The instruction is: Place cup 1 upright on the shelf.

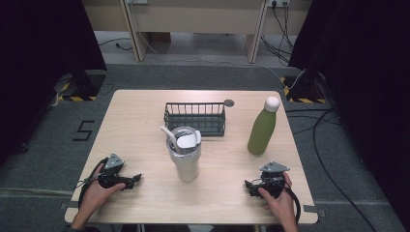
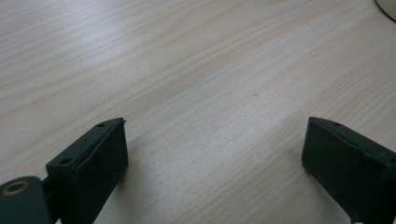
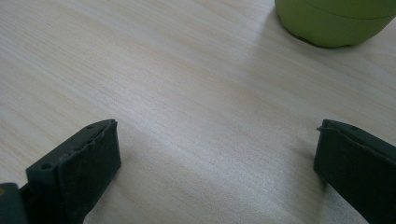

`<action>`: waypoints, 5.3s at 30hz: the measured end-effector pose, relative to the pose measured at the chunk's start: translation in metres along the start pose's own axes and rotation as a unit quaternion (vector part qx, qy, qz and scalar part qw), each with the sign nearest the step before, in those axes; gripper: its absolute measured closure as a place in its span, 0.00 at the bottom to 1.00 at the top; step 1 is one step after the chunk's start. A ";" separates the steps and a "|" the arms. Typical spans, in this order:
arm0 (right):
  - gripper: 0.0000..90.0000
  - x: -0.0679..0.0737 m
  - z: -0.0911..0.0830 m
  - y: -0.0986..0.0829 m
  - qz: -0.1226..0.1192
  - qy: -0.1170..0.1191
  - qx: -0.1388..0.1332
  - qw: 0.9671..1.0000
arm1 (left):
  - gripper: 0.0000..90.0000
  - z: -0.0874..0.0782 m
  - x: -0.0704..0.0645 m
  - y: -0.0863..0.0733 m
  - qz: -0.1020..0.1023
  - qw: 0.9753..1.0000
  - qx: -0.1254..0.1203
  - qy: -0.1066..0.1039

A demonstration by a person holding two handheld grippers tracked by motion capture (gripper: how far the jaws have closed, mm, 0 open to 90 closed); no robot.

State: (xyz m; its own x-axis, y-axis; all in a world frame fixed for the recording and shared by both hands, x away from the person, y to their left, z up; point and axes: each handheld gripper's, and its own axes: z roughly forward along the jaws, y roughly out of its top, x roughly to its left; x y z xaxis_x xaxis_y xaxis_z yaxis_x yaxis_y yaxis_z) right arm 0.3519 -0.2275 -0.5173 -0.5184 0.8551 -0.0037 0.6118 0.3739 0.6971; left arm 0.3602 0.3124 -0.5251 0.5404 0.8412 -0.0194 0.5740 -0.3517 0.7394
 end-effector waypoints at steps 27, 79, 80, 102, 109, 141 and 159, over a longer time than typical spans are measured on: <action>0.00 0.000 0.000 0.000 -0.002 0.002 0.000 1.000 | 0.17 -0.002 0.000 -0.001 0.005 1.000 -0.011 -0.006; 0.00 -0.001 0.001 0.001 -0.003 0.002 0.000 1.000 | 0.17 -0.009 -0.068 0.025 0.021 0.974 -0.168 -0.151; 0.00 -0.001 0.001 0.001 -0.003 0.002 0.000 1.000 | 0.17 -0.009 -0.069 0.026 0.020 0.973 -0.169 -0.153; 0.00 -0.001 0.001 0.001 -0.003 0.002 0.000 1.000 | 0.17 0.009 -0.092 0.044 0.039 0.961 -0.202 -0.183; 0.00 -0.001 0.001 0.001 -0.003 0.003 0.000 1.000 | 0.17 0.016 -0.100 0.051 0.048 0.958 -0.209 -0.190; 0.00 -0.001 0.001 0.001 -0.001 0.004 0.001 1.000 | 0.11 0.045 -0.116 0.076 0.062 0.953 -0.226 -0.190; 0.00 -0.001 0.001 0.001 -0.002 0.004 0.001 1.000 | 0.07 0.057 -0.119 0.078 0.039 0.950 -0.238 -0.200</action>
State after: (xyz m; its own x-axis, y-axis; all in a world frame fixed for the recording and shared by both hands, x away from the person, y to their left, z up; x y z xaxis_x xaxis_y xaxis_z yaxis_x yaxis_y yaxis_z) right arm 0.3535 -0.2276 -0.5174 -0.5259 0.8505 -0.0008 0.6103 0.3781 0.6961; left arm 0.3752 0.1614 -0.5036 0.8148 0.5635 -0.1365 0.2316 -0.1005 0.9676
